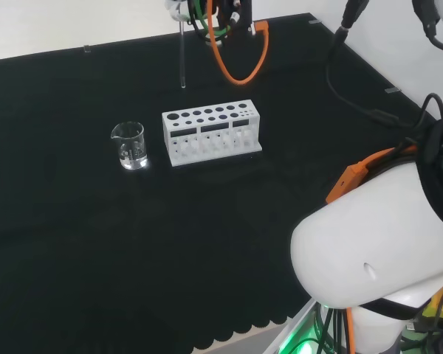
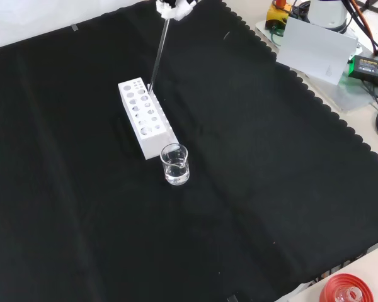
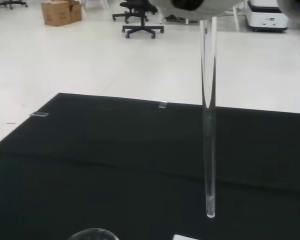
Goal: Stir in the beaker to the left of the white test tube rack with the glass rod.
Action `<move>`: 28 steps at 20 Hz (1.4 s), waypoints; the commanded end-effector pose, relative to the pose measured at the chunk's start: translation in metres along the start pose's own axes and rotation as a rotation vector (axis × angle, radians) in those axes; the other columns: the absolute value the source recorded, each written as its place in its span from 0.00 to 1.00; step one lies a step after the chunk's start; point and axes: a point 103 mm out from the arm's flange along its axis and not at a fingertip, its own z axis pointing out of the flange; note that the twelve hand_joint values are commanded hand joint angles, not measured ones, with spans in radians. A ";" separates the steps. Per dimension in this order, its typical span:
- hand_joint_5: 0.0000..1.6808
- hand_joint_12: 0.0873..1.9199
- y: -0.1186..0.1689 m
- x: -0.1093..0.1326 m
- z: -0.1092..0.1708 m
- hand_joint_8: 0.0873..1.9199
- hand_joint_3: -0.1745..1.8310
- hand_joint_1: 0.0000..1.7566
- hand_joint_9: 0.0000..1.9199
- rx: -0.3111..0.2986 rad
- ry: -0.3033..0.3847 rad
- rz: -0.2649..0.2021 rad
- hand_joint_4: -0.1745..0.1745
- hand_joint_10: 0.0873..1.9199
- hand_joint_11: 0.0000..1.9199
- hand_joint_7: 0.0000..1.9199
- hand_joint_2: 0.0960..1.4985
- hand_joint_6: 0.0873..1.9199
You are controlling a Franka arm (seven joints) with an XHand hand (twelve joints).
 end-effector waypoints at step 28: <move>0.85 0.20 0.021 0.096 0.045 0.19 0.00 0.76 0.95 0.075 0.010 -0.199 0.00 0.06 0.85 0.76 0.67 0.00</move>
